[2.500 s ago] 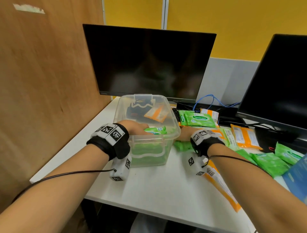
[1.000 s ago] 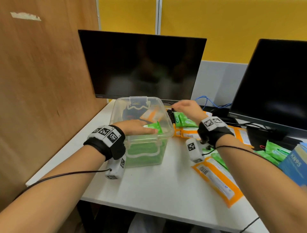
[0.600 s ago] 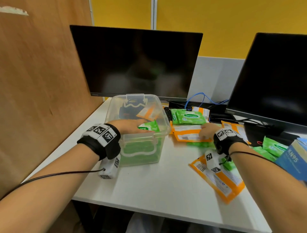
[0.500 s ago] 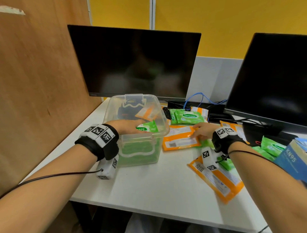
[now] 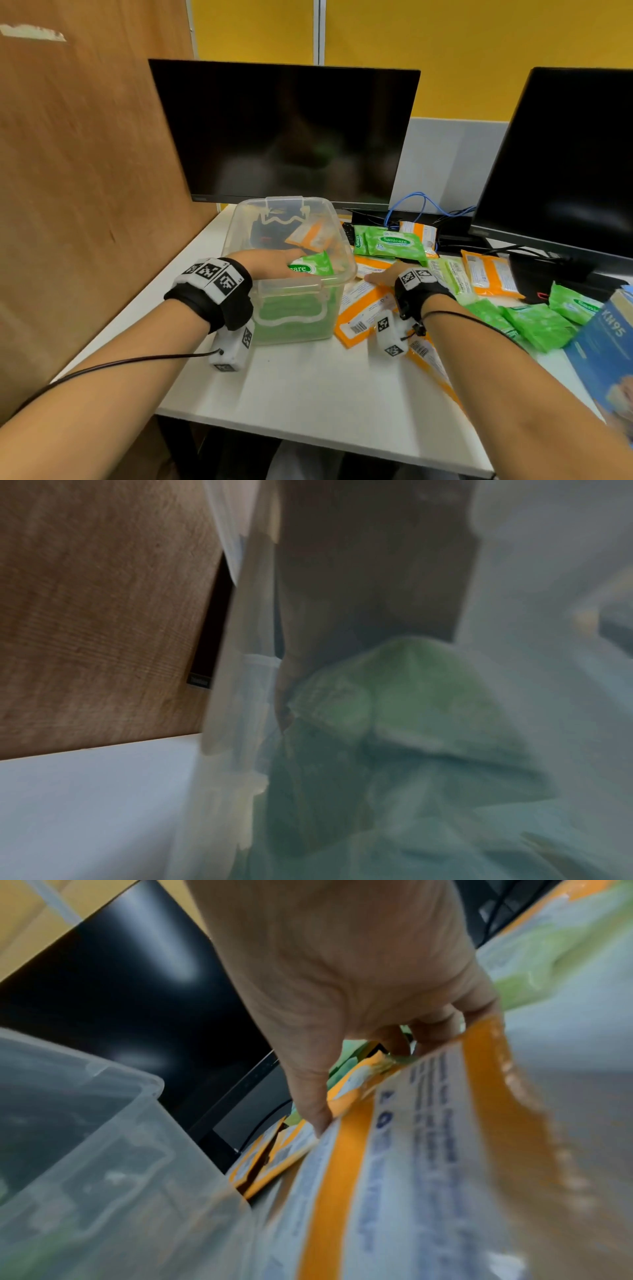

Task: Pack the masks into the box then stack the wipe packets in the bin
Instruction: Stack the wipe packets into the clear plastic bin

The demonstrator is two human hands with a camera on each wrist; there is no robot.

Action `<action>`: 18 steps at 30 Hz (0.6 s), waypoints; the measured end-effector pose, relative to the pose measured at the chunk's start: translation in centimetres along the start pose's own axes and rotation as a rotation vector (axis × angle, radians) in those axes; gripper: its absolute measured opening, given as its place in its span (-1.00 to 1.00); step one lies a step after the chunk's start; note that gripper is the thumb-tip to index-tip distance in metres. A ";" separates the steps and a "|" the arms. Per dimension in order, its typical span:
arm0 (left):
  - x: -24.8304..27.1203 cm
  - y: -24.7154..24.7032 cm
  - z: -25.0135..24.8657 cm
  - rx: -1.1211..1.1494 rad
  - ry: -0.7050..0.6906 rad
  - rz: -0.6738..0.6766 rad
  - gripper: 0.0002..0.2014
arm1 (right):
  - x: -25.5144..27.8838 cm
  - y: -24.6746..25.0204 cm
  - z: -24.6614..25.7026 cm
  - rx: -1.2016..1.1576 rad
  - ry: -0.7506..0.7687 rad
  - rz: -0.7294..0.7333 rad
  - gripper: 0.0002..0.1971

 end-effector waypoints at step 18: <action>0.8 0.5 -1.4 0.035 -0.020 -0.042 -0.45 | -1.2 -0.2 -2.8 -0.612 -0.140 0.037 -0.75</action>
Point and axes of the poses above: each hand's wrist, its own x-axis away from the middle knuckle, its own y-axis out of the back of the hand, z = x × y, the point moved 10 cm from there along -x, towards the middle knuckle, and after that the axes turned 13 degrees about -z, right-handed, at the moved point
